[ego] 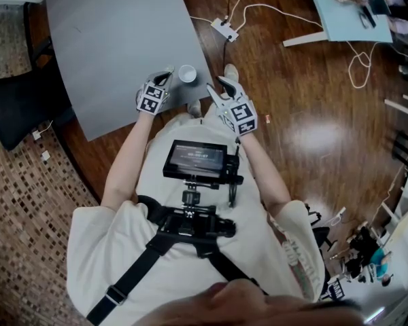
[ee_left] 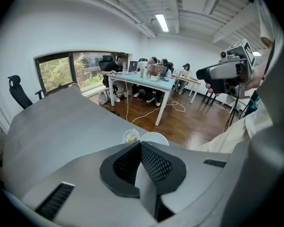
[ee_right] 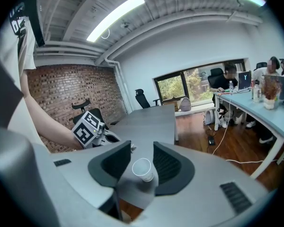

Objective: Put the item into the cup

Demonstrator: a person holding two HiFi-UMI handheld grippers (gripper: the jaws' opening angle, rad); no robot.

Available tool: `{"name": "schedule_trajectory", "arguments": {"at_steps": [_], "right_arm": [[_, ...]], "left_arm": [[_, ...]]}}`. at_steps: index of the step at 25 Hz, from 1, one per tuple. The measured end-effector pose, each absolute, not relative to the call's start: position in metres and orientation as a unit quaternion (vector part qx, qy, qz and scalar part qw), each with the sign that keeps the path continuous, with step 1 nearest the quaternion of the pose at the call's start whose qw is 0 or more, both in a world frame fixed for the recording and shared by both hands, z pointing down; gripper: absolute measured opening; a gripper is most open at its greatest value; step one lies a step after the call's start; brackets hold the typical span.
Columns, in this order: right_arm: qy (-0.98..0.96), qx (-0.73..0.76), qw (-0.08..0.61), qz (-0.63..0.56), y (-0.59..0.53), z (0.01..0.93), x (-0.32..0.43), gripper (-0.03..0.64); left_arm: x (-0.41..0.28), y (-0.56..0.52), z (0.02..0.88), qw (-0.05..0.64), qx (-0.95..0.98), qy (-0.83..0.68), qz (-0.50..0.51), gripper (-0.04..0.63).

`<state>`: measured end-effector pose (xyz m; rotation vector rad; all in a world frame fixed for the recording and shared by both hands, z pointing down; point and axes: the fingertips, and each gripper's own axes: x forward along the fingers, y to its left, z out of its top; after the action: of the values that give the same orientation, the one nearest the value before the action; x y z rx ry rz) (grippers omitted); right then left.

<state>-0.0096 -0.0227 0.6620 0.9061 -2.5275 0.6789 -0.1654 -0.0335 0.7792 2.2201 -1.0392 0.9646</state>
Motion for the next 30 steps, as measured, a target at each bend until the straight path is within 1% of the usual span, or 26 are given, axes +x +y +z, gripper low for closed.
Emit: {"name": "schedule_trajectory", "arguments": {"at_steps": [4,7,12,19,30], "right_arm": [[-0.900,0.321,0.180,0.235,-0.028,0.656,-0.010,0.160],[-0.897,0.322,0.183,0.240,-0.025,0.657,-0.012,0.160],[-0.891,0.326,0.198,0.244,-0.013,0.671,-0.013,0.160],[-0.886,0.339,0.192,0.251,-0.012,0.674,0.004,0.160],[-0.879,0.341,0.198,0.270,0.015,0.690,0.008,0.160]], "left_arm": [[-0.143,-0.039,0.767,0.226,0.828,-0.358,0.367,0.003],[-0.132,-0.039,0.762,0.222,0.833,-0.347,0.369,0.003],[-0.124,-0.026,0.763,0.226,0.835,-0.334,0.374,0.003],[-0.101,-0.028,0.784,0.242,0.829,-0.315,0.393,0.003],[-0.100,-0.027,0.806,0.268,0.810,-0.302,0.426,0.003]]}}
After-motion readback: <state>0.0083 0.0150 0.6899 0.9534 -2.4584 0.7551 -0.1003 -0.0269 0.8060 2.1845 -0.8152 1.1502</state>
